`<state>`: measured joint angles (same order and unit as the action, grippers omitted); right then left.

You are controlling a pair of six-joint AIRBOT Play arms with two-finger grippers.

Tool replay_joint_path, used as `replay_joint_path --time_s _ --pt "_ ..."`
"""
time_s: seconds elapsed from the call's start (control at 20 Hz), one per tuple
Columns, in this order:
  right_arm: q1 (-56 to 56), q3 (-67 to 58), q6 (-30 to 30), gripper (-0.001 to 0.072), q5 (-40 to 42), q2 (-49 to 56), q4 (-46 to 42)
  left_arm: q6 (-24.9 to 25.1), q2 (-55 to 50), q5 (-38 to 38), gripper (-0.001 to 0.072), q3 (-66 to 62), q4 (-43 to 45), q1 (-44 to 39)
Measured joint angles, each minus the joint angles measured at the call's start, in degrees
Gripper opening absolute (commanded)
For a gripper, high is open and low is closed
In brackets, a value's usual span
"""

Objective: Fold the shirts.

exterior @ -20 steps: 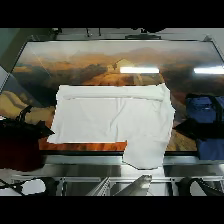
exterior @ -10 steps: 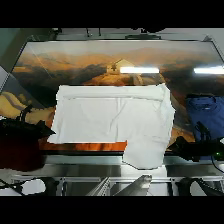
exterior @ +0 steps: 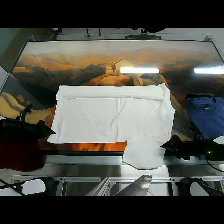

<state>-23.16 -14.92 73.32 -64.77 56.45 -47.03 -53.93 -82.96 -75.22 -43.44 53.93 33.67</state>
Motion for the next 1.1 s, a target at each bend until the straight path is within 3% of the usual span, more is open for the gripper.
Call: replay_joint_path --time_s 0.2,0.25,0.3,0.35,0.65,0.9,1.1 --pt "1.7 2.0 -2.1 0.0317 0.6 1.5 1.8 0.0 0.0 -0.2 0.0022 0.0 0.0 0.0" --pt "1.9 2.3 -2.9 0.0218 0.7 1.7 2.2 0.0 0.0 -0.2 0.0022 0.0 0.0 0.0" --pt "2.1 2.6 -3.8 0.0067 1.1 1.8 2.4 0.0 0.0 -0.3 0.0022 0.0 0.0 0.0" --pt "2.3 2.9 -5.2 0.0019 1.7 2.0 2.7 -0.1 0.0 -0.7 0.0022 0.0 0.0 0.0" --pt "2.5 0.4 -12.2 0.0019 -1.0 1.3 12.3 -0.2 0.0 -7.1 0.0022 -4.0 -1.8 0.0" --pt "2.5 -12.4 -13.2 0.0019 -3.2 1.1 18.2 -1.8 0.0 -17.1 0.0023 -14.0 -5.0 0.0" --pt "2.7 -25.2 -14.1 0.0019 -2.0 7.2 23.4 -4.1 -0.6 -15.3 0.0023 -20.5 -7.0 0.0"
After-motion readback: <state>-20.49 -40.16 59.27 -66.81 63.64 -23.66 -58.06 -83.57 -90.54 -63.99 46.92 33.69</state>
